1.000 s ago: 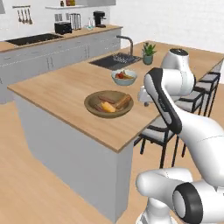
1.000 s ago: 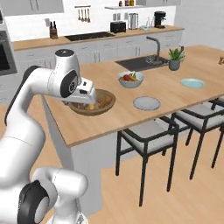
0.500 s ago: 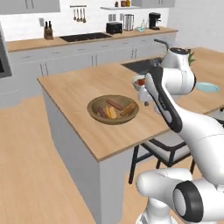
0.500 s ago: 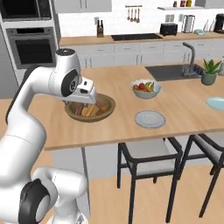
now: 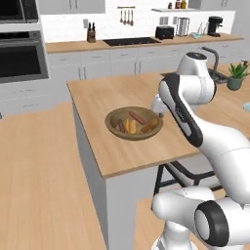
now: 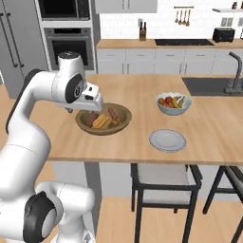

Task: Place one bun and one sausage from the bowl on each plate.

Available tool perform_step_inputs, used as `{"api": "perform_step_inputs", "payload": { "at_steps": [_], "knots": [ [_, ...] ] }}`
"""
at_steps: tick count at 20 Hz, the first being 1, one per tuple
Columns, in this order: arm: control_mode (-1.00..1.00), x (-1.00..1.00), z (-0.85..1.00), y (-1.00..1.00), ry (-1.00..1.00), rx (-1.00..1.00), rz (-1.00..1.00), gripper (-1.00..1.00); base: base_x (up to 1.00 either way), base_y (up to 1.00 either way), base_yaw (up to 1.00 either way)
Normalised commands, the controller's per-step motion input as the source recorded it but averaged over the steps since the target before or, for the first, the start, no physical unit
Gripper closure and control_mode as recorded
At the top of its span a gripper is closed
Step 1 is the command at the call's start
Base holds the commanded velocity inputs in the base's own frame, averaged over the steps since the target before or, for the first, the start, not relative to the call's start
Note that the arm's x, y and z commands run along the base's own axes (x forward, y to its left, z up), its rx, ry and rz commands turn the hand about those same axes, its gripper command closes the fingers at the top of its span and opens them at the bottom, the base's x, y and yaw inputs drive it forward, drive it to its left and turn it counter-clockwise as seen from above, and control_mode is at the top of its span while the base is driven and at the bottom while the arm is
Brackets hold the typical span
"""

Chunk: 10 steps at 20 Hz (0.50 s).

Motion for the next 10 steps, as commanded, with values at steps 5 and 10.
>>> {"api": "perform_step_inputs", "payload": {
  "at_steps": [5,10],
  "knots": [
    [1.0,0.0,0.0,0.0,0.0,0.0,0.0,-1.0,0.19,-0.48,0.35],
    [1.0,0.0,0.0,0.0,0.0,0.0,0.0,-1.0,0.45,-0.63,0.24]
  ]
}}
